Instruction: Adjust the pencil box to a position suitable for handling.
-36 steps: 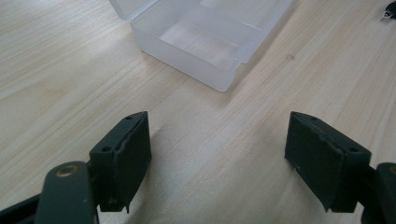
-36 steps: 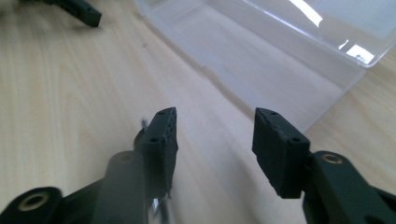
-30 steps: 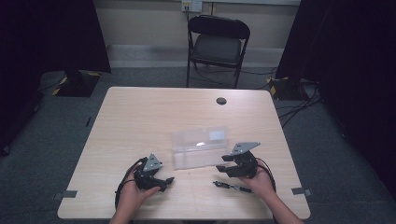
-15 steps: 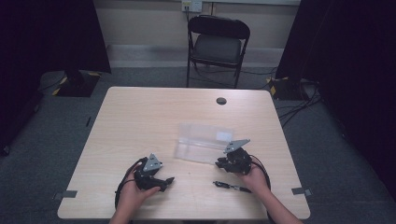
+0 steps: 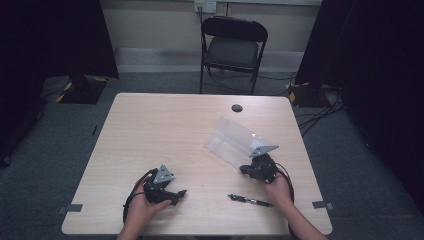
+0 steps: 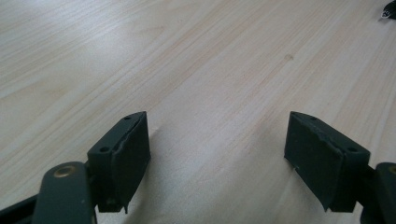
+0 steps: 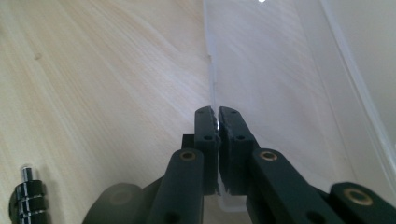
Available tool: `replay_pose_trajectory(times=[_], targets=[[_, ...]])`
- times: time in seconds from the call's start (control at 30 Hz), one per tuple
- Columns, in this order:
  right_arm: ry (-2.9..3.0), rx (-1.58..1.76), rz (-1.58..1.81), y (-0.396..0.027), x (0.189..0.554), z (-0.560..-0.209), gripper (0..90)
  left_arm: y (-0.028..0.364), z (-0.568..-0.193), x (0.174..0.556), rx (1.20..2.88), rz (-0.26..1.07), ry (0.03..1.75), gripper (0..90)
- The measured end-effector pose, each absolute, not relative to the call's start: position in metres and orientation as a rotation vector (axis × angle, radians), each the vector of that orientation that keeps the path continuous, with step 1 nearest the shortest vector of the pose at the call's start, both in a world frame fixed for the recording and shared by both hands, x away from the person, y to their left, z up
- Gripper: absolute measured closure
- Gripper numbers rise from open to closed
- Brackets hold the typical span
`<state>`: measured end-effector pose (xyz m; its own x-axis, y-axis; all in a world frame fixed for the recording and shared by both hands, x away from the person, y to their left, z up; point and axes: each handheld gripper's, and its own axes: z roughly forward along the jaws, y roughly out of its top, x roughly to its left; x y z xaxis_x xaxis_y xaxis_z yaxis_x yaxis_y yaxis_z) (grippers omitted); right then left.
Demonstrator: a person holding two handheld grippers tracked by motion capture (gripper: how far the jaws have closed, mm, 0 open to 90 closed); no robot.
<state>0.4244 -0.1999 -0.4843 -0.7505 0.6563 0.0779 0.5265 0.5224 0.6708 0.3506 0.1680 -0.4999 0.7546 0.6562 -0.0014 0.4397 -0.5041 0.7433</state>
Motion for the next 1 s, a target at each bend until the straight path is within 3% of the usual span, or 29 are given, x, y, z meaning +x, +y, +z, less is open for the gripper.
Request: replay_pose_trajectory(times=[0.4,0.5,0.7,0.87,1.0], targets=[[2.561,1.055,1.054,-0.204,0.427,-0.485,85.4,0.168,-0.5,0.351,2.183,0.362,0.817,21.9],[2.547,1.036,1.102,-0.208,0.425,-0.48,71.8,0.168,-0.5,0.351,2.183,0.362,0.817,21.8],[2.538,1.039,1.157,-0.218,0.418,-0.47,66.6,0.168,-0.5,0.351,2.183,0.361,0.817,21.7],[2.545,1.017,1.178,-0.229,0.407,-0.468,54.0,0.168,-0.5,0.351,2.191,0.36,0.816,21.5],[2.552,0.995,1.199,-0.233,0.399,-0.466,49.0,0.168,-0.5,0.351,2.191,0.36,0.815,21.5]])
